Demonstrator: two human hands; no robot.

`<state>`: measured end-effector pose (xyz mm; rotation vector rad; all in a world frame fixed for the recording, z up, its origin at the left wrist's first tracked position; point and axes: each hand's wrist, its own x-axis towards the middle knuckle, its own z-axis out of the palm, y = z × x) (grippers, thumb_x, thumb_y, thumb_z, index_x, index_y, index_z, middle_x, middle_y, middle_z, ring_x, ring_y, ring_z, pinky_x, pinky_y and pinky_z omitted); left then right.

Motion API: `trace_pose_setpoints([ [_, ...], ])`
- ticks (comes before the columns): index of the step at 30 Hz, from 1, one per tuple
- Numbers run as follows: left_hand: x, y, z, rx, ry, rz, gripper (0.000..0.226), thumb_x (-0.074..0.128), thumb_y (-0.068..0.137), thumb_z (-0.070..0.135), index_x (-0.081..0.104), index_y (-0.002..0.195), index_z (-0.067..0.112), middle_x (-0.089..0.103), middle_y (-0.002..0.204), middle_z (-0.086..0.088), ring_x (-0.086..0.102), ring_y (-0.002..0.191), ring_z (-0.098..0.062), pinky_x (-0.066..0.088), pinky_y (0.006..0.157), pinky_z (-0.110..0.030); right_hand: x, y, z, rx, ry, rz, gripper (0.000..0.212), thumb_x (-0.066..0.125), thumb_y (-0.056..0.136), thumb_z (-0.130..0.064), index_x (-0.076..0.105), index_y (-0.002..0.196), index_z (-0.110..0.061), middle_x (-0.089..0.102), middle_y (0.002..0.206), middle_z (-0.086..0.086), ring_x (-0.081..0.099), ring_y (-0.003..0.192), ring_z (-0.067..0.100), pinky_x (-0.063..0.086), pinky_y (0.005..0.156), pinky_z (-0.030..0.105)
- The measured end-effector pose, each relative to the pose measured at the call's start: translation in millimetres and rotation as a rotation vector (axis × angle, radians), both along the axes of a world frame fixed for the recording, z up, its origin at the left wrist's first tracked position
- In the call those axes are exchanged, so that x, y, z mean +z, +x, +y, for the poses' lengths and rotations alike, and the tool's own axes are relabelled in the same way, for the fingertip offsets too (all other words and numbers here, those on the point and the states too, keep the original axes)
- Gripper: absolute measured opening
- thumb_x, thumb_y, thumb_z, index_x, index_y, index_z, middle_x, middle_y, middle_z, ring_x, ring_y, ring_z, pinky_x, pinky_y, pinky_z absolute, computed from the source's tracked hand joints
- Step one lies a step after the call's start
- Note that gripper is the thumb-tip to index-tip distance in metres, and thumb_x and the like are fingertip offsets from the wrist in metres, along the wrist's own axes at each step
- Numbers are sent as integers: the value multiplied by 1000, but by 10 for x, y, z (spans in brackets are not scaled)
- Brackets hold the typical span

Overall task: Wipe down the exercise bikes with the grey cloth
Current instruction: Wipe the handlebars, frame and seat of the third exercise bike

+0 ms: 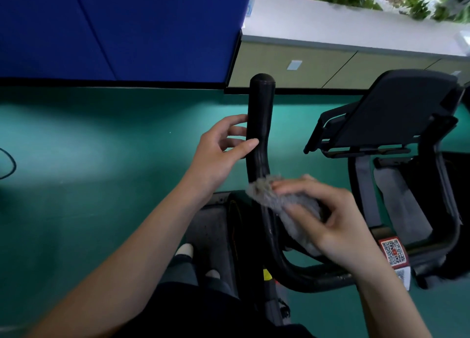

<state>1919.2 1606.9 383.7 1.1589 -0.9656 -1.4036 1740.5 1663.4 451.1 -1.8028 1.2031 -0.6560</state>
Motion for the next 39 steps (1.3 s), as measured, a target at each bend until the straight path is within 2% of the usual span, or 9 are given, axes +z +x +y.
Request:
trace_pose_setpoints([
  [6,20,147,-94,-127,31,-3,38,68,81,5,59,118,14,66,98,-6,62,85,-19,51,79,-32,55,422,-279,169,-145,388,26,60,84,-2,67,104,-16,57,86,-4,50,81,10,36,71,11],
  [10,15,192,-130,-175,51,-8,32,67,83,10,61,113,19,67,95,3,61,86,-11,49,77,-26,77,467,-290,347,-131,634,24,56,87,-12,62,106,-24,54,85,5,52,84,22,38,73,30],
  [16,-7,150,-75,-125,56,0,26,67,85,18,62,110,27,66,103,1,63,92,-8,50,79,-27,112,483,-196,465,-91,677,23,56,85,-11,62,103,-24,56,87,8,54,87,24,42,77,32],
  [21,-11,111,-12,-102,63,-8,32,66,85,18,60,117,21,64,105,-1,61,90,-10,50,80,-28,132,232,-80,460,6,490,18,60,85,-9,66,95,-22,67,85,-4,59,75,7,43,66,21],
  [25,2,-4,50,-100,63,-31,40,68,84,13,56,121,17,60,101,0,61,85,-14,51,83,-31,75,-43,43,16,-25,130,16,59,84,-11,65,94,-23,68,90,-18,64,86,0,45,75,13],
  [28,-26,-93,121,-109,62,-64,51,69,82,12,48,128,19,59,110,-8,62,86,-16,51,88,-35,-111,-50,231,-164,-41,62,26,61,87,-2,63,93,-27,67,94,-22,63,91,-4,45,80,12],
  [33,-57,-121,187,-94,48,-126,54,69,83,19,46,131,24,61,109,-3,64,88,-13,53,89,-34,-251,-51,538,-227,-26,17,22,59,82,-9,64,91,-29,68,93,-22,63,92,-5,44,78,8],
  [36,-53,-123,198,-85,53,-133,56,70,82,19,46,133,24,61,109,-1,61,89,-15,51,92,-38,-226,-132,532,-328,-10,-25,17,60,81,-13,66,90,-26,69,87,-16,65,85,1,48,74,16],
  [39,-49,-137,238,-88,49,-144,60,72,81,20,44,134,27,59,114,-2,61,92,-15,51,92,-36,-266,-154,321,-471,-11,1,13,60,85,-11,66,92,-19,68,82,-10,66,79,12,54,72,35],
])
